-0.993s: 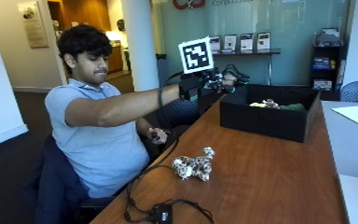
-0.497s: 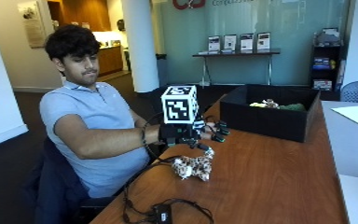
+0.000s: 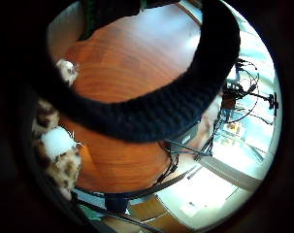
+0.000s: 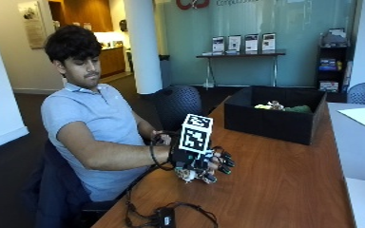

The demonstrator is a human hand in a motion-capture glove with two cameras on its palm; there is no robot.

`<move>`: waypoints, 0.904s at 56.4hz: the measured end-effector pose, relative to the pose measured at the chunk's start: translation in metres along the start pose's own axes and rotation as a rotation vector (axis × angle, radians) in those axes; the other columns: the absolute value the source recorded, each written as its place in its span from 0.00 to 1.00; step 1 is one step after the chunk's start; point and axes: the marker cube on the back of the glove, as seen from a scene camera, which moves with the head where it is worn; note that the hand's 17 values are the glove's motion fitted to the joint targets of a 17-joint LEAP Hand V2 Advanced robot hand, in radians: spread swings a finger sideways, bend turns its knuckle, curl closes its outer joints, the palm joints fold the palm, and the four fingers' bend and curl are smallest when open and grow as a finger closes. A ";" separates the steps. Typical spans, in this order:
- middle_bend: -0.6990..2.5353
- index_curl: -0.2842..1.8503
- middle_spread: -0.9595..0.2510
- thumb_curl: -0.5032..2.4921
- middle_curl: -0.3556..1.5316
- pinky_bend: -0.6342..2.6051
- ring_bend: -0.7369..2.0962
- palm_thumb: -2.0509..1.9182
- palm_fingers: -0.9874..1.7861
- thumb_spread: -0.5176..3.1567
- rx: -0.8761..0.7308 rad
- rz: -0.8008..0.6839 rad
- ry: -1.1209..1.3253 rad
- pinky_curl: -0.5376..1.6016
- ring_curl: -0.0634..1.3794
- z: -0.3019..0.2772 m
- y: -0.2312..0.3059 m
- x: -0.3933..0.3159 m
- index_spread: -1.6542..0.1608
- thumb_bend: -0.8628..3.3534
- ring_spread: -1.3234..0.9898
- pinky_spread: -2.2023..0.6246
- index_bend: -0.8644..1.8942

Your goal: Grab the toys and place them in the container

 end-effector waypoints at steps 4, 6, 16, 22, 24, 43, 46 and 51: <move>0.25 0.26 0.77 0.21 0.31 0.43 0.31 0.48 0.28 0.46 -0.002 -0.002 0.044 0.42 0.19 0.017 0.003 -0.002 0.74 0.18 0.56 0.80 0.37; 0.25 0.25 0.77 0.21 0.31 0.43 0.31 0.48 0.27 0.46 0.012 -0.003 0.059 0.43 0.19 0.021 0.005 -0.003 0.74 0.18 0.56 0.80 0.36; 0.25 0.24 0.78 0.21 0.30 0.45 0.31 0.49 0.25 0.48 -0.014 0.021 0.039 0.43 0.18 0.026 0.005 -0.003 0.75 0.19 0.56 0.80 0.35; 0.26 0.23 0.78 0.20 0.30 0.46 0.31 0.49 0.26 0.51 -0.033 0.018 0.046 0.43 0.17 0.026 0.003 -0.003 0.76 0.19 0.56 0.79 0.35; 0.27 0.23 0.78 0.20 0.30 0.46 0.31 0.49 0.29 0.52 -0.007 0.013 0.052 0.43 0.17 0.027 0.003 -0.004 0.75 0.19 0.56 0.79 0.36; 0.32 0.29 0.60 0.21 0.36 0.53 0.51 0.54 0.64 0.62 0.185 -0.045 -0.016 0.49 0.31 0.023 0.005 -0.004 0.74 0.24 0.44 0.64 0.39; 0.33 0.29 0.57 0.21 0.37 0.53 0.54 0.55 0.66 0.61 0.193 -0.049 -0.015 0.49 0.33 0.022 0.005 -0.005 0.74 0.26 0.43 0.63 0.40; 0.35 0.31 0.54 0.23 0.39 0.54 0.59 0.57 0.67 0.61 0.174 -0.041 -0.022 0.51 0.39 0.019 0.003 -0.007 0.74 0.28 0.41 0.62 0.40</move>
